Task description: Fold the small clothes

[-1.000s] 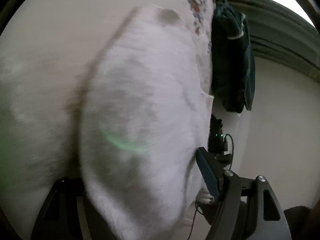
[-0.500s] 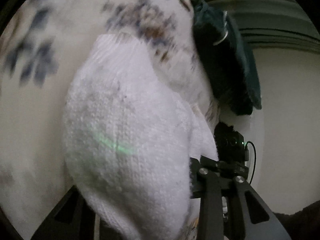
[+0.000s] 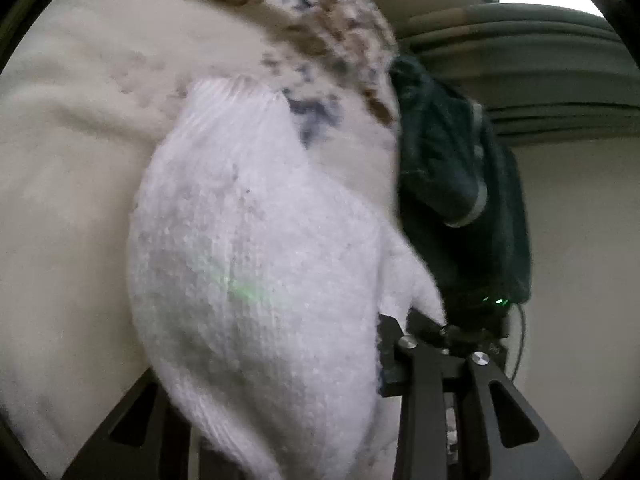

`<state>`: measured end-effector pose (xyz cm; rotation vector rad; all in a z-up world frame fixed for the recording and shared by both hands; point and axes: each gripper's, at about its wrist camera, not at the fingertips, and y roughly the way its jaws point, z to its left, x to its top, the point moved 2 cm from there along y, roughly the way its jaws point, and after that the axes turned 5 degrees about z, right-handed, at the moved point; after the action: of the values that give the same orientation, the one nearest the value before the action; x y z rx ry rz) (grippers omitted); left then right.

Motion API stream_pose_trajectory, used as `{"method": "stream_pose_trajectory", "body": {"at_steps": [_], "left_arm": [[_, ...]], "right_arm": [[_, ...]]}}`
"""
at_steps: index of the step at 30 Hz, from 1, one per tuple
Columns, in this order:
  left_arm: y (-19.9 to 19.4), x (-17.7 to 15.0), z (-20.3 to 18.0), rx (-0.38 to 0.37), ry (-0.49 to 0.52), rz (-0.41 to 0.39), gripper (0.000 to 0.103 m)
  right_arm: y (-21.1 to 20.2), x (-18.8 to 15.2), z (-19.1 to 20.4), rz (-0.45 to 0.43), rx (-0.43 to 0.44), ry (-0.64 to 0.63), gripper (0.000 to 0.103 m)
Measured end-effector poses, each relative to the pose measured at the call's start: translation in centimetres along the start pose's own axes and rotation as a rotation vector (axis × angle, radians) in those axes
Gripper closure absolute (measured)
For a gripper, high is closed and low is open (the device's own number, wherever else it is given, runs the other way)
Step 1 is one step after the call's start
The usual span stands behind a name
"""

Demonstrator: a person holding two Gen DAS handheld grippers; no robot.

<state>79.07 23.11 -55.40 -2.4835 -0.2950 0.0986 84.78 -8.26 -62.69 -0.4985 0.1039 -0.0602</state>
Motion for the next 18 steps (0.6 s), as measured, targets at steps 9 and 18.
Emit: {"method": "stream_pose_trajectory", "body": {"at_steps": [9, 18], "left_arm": [[0.4, -0.5, 2.5, 0.034, -0.022, 0.095, 0.052], [-4.7, -5.4, -1.4, 0.470, 0.047, -0.035, 0.035]], "right_arm": [[2.1, 2.2, -2.3, 0.105, -0.074, -0.040, 0.047], [-1.9, -2.9, 3.1, -0.047, -0.652, -0.193, 0.006]]}}
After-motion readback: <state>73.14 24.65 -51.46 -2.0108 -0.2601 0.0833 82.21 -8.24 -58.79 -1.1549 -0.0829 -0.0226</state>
